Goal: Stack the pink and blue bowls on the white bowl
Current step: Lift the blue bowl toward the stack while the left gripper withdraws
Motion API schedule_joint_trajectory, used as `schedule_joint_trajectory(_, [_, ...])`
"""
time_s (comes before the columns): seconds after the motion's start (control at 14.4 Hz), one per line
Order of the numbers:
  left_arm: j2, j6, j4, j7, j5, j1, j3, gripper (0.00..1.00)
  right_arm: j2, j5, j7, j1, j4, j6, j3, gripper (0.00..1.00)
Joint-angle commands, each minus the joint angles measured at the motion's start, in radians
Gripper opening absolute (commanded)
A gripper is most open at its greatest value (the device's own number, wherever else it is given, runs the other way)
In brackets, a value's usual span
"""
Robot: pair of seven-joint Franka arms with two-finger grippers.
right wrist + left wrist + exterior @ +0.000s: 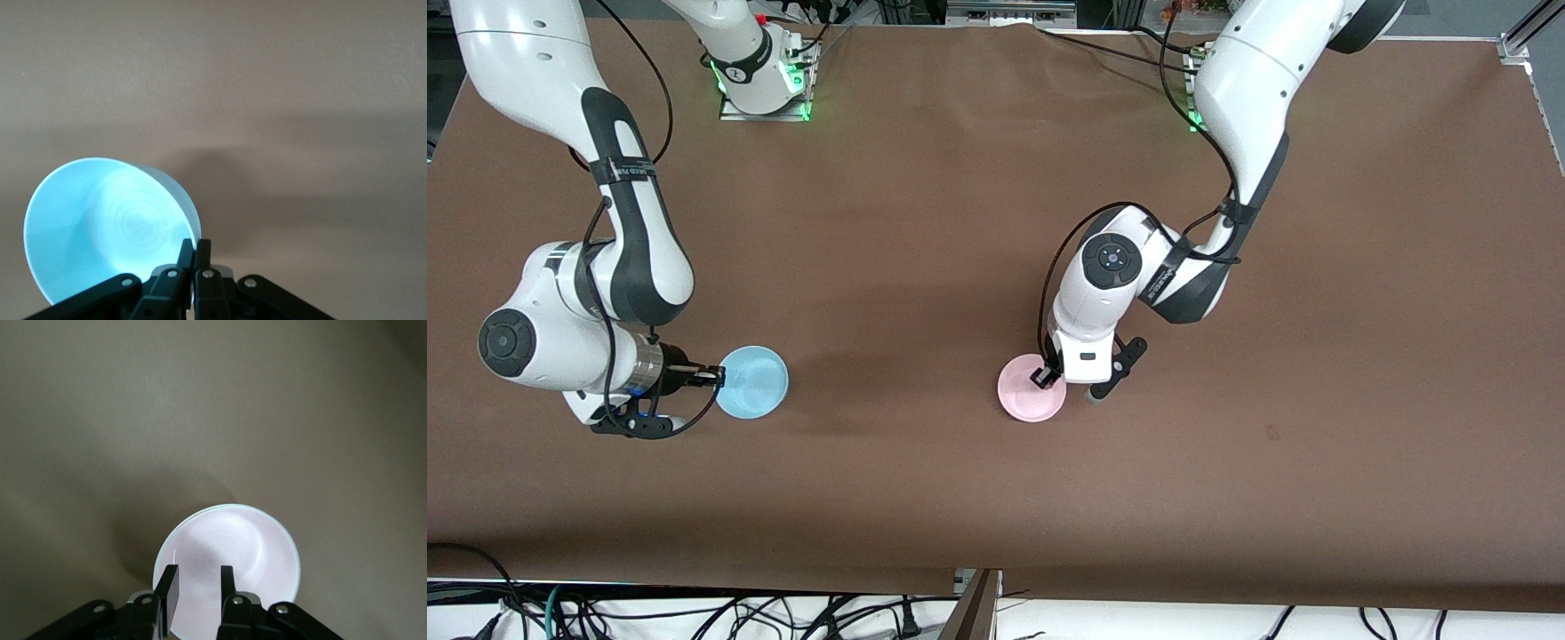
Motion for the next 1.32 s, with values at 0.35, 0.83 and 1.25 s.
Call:
schedule_joint_trajectory(0.35, [-0.245, -0.551, 0.23, 0.152, -0.068, 0.127, -0.011, 0.47, 0.102, 0.126, 0.472, 0.118, 0.208, -0.038, 0.051, 0.0])
schedule_joint_trajectory(0.83, [-0.38, -0.803, 0.221, 0.872, -0.139, 0.431, -0.003, 0.71, 0.286, 0.134, 1.059, 0.403, 0.387, 0.266, 0.076, 0.0])
schedule_joint_trajectory(1.25, [-0.388, -0.799, 0.179, 1.094, -0.139, 0.526, -0.005, 0.76, 0.348, 0.068, 1.332, 0.576, 0.463, 0.364, 0.047, 0.0])
